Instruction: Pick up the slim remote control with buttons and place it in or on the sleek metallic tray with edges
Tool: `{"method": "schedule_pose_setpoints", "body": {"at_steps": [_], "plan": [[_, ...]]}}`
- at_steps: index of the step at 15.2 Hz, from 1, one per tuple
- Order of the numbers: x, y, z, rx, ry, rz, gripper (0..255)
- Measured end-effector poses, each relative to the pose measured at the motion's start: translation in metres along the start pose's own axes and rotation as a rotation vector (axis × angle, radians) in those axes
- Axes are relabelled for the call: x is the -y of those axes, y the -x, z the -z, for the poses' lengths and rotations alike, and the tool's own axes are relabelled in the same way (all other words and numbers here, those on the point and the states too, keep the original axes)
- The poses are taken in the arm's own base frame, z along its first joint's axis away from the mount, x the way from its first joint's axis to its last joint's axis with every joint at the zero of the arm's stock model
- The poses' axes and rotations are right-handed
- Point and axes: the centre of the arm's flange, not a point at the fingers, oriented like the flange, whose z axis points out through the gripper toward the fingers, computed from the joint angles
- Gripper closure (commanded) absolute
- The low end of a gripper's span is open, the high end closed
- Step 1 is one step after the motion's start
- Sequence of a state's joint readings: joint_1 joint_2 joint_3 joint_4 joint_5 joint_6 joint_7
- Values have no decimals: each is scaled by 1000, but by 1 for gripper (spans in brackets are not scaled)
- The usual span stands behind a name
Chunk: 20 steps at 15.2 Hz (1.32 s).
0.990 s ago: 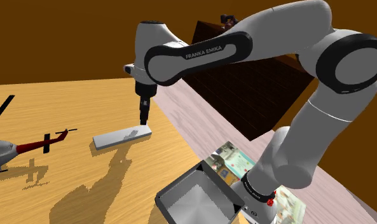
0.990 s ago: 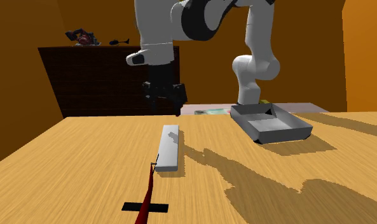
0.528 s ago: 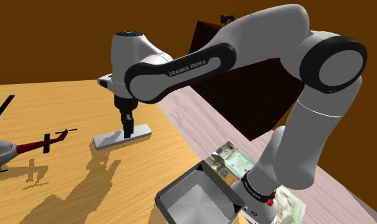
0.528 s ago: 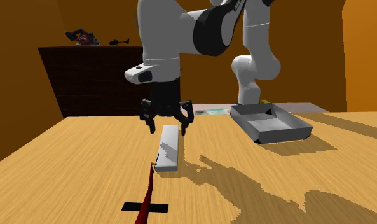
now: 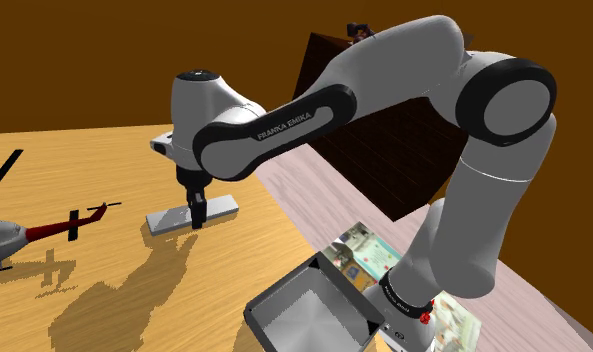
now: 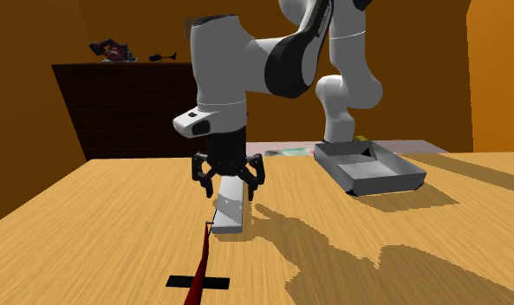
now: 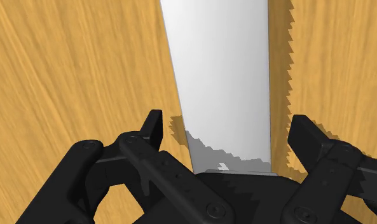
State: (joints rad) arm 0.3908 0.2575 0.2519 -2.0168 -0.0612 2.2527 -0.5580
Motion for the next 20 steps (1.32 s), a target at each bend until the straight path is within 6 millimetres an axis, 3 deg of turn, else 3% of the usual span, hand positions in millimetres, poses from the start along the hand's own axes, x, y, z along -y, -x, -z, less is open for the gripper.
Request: {"method": "schedule_pose_setpoints", "body": {"at_steps": [5,6,16,20], "plan": [[1,0,-2,0,0,0,0],[1,0,-2,0,0,0,255],[1,0,-1,-2,1,1,255],[1,0,13,0,0,0,255]]}}
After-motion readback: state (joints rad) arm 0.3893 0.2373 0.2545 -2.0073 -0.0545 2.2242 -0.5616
